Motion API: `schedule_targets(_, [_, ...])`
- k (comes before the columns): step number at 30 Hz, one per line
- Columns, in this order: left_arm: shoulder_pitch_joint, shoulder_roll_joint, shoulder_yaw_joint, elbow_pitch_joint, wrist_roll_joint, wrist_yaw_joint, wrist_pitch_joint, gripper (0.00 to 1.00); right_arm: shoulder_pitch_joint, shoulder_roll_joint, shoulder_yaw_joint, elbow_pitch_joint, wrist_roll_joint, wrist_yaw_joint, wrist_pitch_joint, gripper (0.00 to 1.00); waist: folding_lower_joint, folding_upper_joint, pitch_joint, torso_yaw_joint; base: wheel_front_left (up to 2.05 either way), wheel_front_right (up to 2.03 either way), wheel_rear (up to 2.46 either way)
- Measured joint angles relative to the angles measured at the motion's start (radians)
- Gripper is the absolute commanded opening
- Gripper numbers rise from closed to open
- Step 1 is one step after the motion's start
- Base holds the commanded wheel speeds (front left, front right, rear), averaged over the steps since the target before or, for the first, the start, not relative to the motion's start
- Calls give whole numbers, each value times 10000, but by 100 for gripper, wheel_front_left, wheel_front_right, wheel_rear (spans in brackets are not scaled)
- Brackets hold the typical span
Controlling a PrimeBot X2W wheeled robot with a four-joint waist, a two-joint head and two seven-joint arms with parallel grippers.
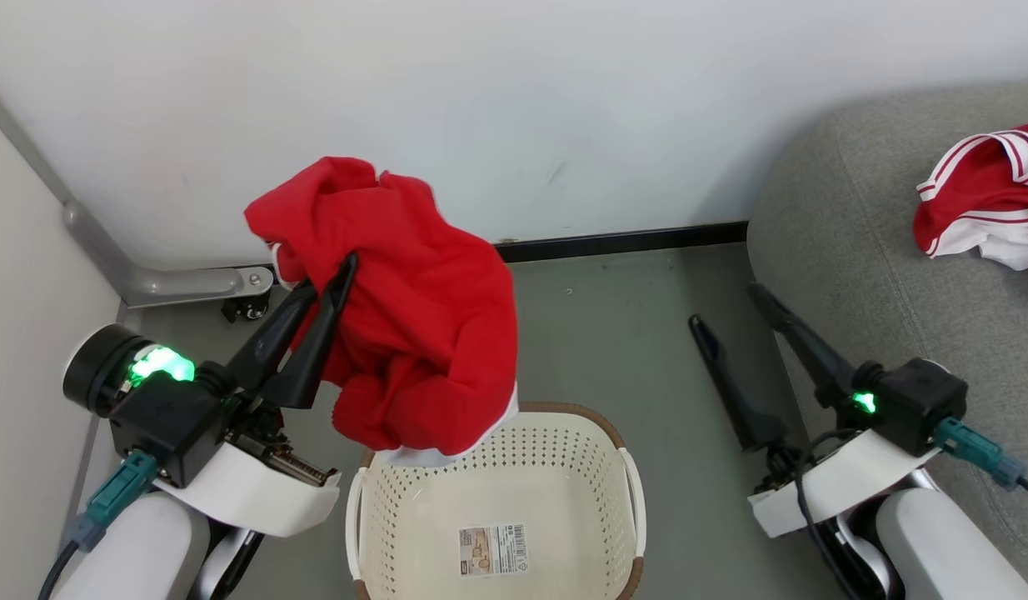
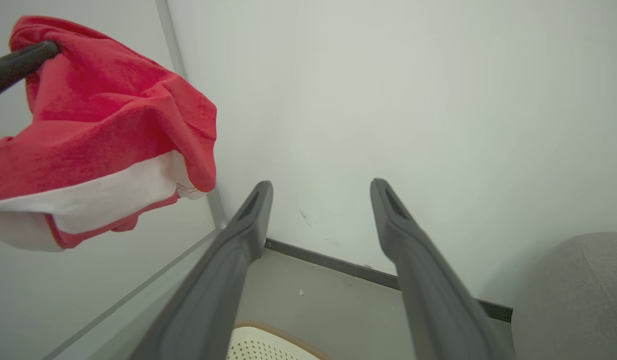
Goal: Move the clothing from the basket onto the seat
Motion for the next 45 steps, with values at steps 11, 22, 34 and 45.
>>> schedule_targets(11, [-827,-38,-732,-431,171,-464,506,0,-518,-435,1072,-637,180,0,0,100,0,0,-30,-35,0,0,0])
schedule_targets(22, [-1503,-318,-1469,-688,336,-702,1055,0,-873,-706,1996,-970,372,0,0,100,0,0,45,-111,0,0,0])
schedule_targets(34, [-1848,-608,-2220,-819,420,-876,1465,0,-1271,-849,2199,-1055,372,0,0,100,0,0,198,-163,0,0,0])
schedule_targets(45, [-2070,-702,-2441,-821,441,-878,1662,0,-1454,-955,2556,-1035,378,0,0,0,0,0,305,-175,0,0,0])
